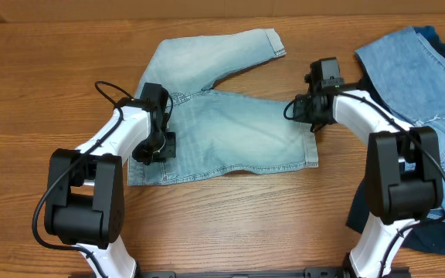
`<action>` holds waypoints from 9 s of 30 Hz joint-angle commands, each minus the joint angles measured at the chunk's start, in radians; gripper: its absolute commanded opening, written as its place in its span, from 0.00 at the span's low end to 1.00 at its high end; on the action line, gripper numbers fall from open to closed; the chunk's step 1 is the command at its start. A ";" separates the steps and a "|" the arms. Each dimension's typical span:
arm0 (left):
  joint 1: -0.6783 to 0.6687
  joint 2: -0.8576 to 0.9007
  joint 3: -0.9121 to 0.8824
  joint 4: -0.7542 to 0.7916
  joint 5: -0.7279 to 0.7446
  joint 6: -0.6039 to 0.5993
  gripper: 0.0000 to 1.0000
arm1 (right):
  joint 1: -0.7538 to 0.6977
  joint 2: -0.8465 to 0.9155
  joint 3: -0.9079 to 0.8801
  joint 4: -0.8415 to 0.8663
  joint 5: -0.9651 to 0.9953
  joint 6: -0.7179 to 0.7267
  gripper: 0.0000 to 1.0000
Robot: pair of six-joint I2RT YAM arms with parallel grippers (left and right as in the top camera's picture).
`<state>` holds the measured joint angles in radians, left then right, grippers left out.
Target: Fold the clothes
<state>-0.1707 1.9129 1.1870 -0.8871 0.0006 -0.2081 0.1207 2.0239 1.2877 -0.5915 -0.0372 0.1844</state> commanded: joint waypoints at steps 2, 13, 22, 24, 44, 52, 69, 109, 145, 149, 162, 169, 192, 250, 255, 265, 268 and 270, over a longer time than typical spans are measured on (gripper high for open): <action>-0.010 0.054 -0.056 -0.034 0.014 0.029 0.04 | -0.018 0.098 -0.229 -0.080 0.076 0.080 0.04; -0.016 -0.032 -0.057 -0.154 -0.034 0.029 0.04 | -0.082 0.060 -0.236 -0.250 0.056 0.106 0.04; -0.021 -0.301 -0.282 -0.029 0.036 0.027 0.04 | -0.081 -0.153 -0.450 -0.147 -0.051 0.150 0.04; -0.020 -0.319 -0.282 -0.023 0.036 0.027 0.04 | -0.081 -0.189 -0.448 -0.145 -0.051 0.157 0.04; -0.019 -0.531 -0.139 0.294 0.014 -0.068 0.04 | -0.037 -0.221 -0.037 0.418 -0.199 0.045 0.04; -0.019 -0.530 -0.139 0.263 0.015 -0.061 0.04 | -0.013 0.261 0.551 0.262 -0.181 0.016 0.04; -0.019 -0.528 -0.139 0.243 -0.012 -0.058 0.04 | -0.011 0.516 0.782 -0.373 0.074 -0.018 0.04; 0.349 0.274 0.127 0.801 0.909 -0.080 1.00 | -0.009 0.504 0.771 -0.644 0.023 -0.018 0.04; 0.319 0.466 0.613 0.762 1.126 -0.228 1.00 | -0.010 0.504 0.771 -0.654 0.024 -0.026 0.04; 0.319 0.449 0.613 0.477 0.874 -0.018 1.00 | -0.010 0.505 0.771 -0.657 0.025 -0.026 0.04; 0.290 0.356 0.533 0.085 0.696 0.370 1.00 | -0.010 0.504 0.771 -0.656 0.024 -0.026 0.04; 0.302 0.356 0.470 0.129 0.656 0.372 1.00 | -0.010 0.504 0.771 -0.655 0.024 -0.029 0.04; 0.092 0.532 0.504 1.294 1.543 -0.355 1.00 | -0.010 0.505 0.771 -0.649 0.024 -0.034 0.04; -0.091 0.005 0.322 0.141 -0.006 0.440 0.66 | -0.037 0.027 0.795 -0.712 0.057 0.051 0.04; -0.021 0.047 0.322 0.269 0.147 0.418 0.63 | -0.037 0.027 0.795 -0.710 0.057 0.051 0.04; 0.077 0.204 0.322 0.335 0.390 0.386 0.97 | -0.037 0.027 0.795 -0.715 0.057 0.047 0.04; 0.077 0.256 0.322 0.339 0.446 0.359 0.96 | -0.037 0.027 0.795 -0.716 0.057 0.047 0.04; 0.077 0.267 0.322 0.338 0.475 0.352 0.96 | -0.037 0.027 0.795 -0.718 0.057 0.047 0.04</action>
<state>-0.0906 2.1330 1.5112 -0.5484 0.3904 0.1818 0.0856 2.0548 2.0754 -1.3098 0.0250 0.2352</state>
